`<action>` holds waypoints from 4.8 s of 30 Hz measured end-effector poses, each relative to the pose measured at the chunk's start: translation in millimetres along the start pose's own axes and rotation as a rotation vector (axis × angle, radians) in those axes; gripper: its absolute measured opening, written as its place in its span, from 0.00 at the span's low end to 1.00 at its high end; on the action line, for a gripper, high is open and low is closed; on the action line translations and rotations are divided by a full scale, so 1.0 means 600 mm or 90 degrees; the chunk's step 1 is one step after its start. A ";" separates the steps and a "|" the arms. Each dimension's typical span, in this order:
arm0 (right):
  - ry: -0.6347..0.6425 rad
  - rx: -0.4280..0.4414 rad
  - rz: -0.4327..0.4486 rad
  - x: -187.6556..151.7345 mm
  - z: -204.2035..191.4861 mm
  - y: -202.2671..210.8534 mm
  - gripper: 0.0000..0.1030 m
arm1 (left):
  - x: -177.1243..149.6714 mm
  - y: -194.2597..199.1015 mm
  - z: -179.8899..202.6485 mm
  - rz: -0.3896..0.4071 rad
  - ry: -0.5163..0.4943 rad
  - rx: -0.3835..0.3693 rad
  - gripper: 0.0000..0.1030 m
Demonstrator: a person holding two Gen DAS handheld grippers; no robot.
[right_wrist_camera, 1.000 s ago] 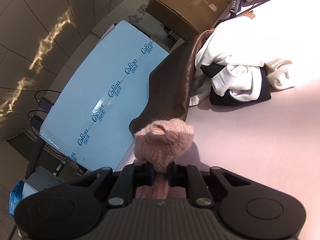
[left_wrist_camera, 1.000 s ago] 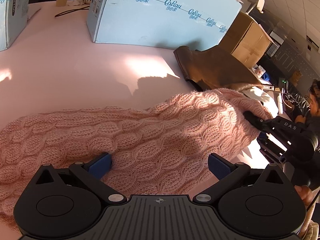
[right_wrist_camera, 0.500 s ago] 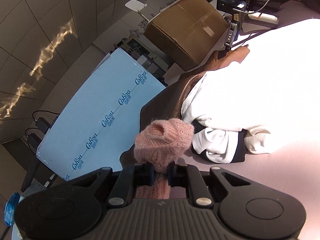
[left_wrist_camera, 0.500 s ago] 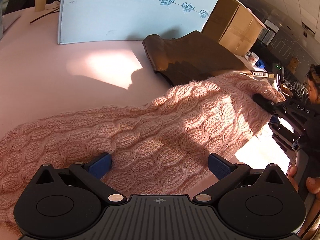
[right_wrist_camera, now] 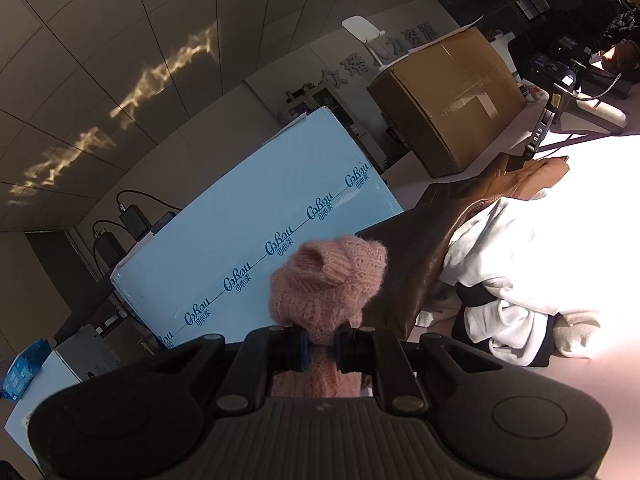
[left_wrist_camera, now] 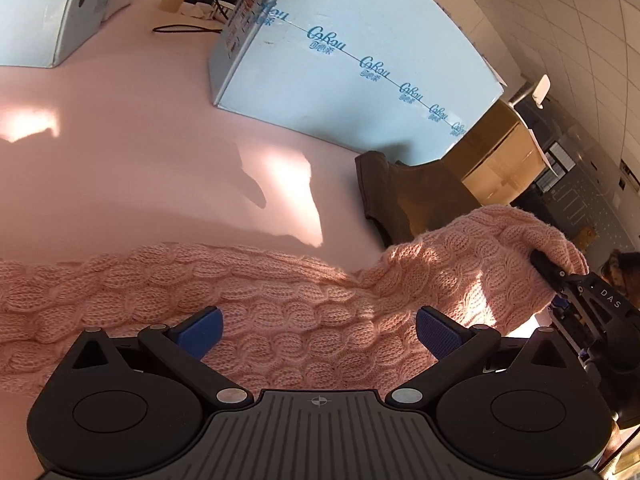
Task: Fold clothes
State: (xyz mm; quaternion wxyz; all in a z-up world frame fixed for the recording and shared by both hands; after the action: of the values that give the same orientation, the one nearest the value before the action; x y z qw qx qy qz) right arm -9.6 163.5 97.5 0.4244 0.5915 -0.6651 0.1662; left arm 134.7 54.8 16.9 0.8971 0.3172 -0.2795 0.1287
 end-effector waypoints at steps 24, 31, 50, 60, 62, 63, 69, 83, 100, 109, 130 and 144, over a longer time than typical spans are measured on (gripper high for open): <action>0.268 0.332 -0.157 -0.319 -0.450 0.087 0.13 | 0.052 0.345 -0.199 0.267 0.091 0.126 1.00; 0.352 0.336 -0.219 -0.448 -0.475 0.097 0.13 | 0.035 0.368 -0.268 0.275 0.145 0.134 1.00; 0.447 0.331 -0.288 -0.550 -0.477 0.114 0.34 | 0.039 0.386 -0.280 0.293 0.148 0.129 1.00; 0.477 0.407 -0.305 -0.569 -0.495 0.147 0.95 | 0.048 0.416 -0.268 0.318 0.137 0.137 1.00; 0.442 0.422 -0.307 -0.553 -0.500 0.146 0.95 | 0.054 0.425 -0.260 0.323 0.126 0.137 1.00; 0.424 0.430 -0.305 -0.541 -0.499 0.148 0.95 | 0.058 0.429 -0.257 0.326 0.122 0.137 1.00; 0.305 0.425 -0.242 -0.408 -0.468 0.135 0.95 | 0.079 0.438 -0.243 0.336 0.107 0.126 1.00; 0.334 0.227 -0.110 -0.256 -0.336 0.076 0.93 | 0.034 0.207 -0.124 0.082 -0.050 0.032 1.00; 0.356 0.235 -0.245 -0.362 -0.304 0.033 0.85 | 0.020 0.188 -0.164 0.070 -0.083 0.099 1.00; 0.351 0.208 -0.271 -0.387 -0.276 0.009 0.84 | 0.014 0.184 -0.176 0.062 -0.090 0.106 1.00; 0.289 0.247 -0.261 -0.353 -0.277 0.025 0.90 | 0.021 0.185 -0.170 0.029 -0.096 0.103 1.00; 0.147 0.206 -0.329 -0.287 -0.173 -0.009 0.90 | 0.026 0.221 -0.095 0.060 -0.096 0.041 1.00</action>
State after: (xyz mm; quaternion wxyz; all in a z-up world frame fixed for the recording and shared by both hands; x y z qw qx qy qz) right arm 23.6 348.6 25.6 0.4255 0.7780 -0.4051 0.2224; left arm 116.8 193.8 55.4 0.8559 0.3410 -0.3562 0.1555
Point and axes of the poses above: each gripper's, at about its wrist camera, not at the fingertips, and y roughly against the way its jaws point, z to its right, x to its top, the point moved 10 cm from there along -y, roughly the way its jaws point, and after that the axes turned 10 degrees about -x, right-handed, at the moved point
